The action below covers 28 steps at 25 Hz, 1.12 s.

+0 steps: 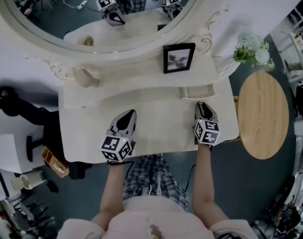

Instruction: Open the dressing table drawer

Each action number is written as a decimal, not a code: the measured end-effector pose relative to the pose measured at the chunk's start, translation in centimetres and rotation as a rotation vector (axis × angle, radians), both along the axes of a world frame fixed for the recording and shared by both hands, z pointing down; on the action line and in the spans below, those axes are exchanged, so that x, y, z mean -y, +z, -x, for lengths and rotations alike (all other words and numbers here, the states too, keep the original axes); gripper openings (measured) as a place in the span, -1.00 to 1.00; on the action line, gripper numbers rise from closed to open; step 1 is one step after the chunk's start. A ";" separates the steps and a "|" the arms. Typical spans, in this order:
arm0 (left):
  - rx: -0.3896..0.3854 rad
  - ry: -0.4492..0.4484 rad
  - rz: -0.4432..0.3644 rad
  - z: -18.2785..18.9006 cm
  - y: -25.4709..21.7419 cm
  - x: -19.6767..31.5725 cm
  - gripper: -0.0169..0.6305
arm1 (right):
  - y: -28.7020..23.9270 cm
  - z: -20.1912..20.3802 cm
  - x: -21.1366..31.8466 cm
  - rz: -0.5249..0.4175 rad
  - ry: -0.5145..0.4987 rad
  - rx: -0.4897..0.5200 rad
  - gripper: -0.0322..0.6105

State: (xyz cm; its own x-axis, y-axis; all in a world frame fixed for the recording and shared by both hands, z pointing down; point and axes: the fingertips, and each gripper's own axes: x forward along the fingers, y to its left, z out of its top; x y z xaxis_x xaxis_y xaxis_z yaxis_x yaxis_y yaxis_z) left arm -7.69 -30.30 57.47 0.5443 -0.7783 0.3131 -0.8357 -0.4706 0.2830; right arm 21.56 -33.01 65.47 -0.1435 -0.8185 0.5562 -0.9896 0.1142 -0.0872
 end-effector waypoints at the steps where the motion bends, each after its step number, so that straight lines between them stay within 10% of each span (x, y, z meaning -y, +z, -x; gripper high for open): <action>1: 0.000 -0.001 -0.001 0.0 0.0 0.0 -0.86 | 0.0 0.0 0.0 -0.001 0.000 -0.003 -0.57; 9: 0.001 -0.006 -0.004 0.3 -0.2 0.0 -0.86 | -0.1 -0.1 0.0 -0.006 0.010 0.014 -0.55; 16: 0.000 -0.010 -0.017 0.7 -0.7 0.0 -0.86 | -1.6 0.5 -0.7 -0.051 0.015 0.101 0.07; 28: -0.010 -0.028 -0.075 2.4 -3.6 0.7 -0.86 | -6.9 1.5 -1.1 -0.160 0.005 0.101 0.07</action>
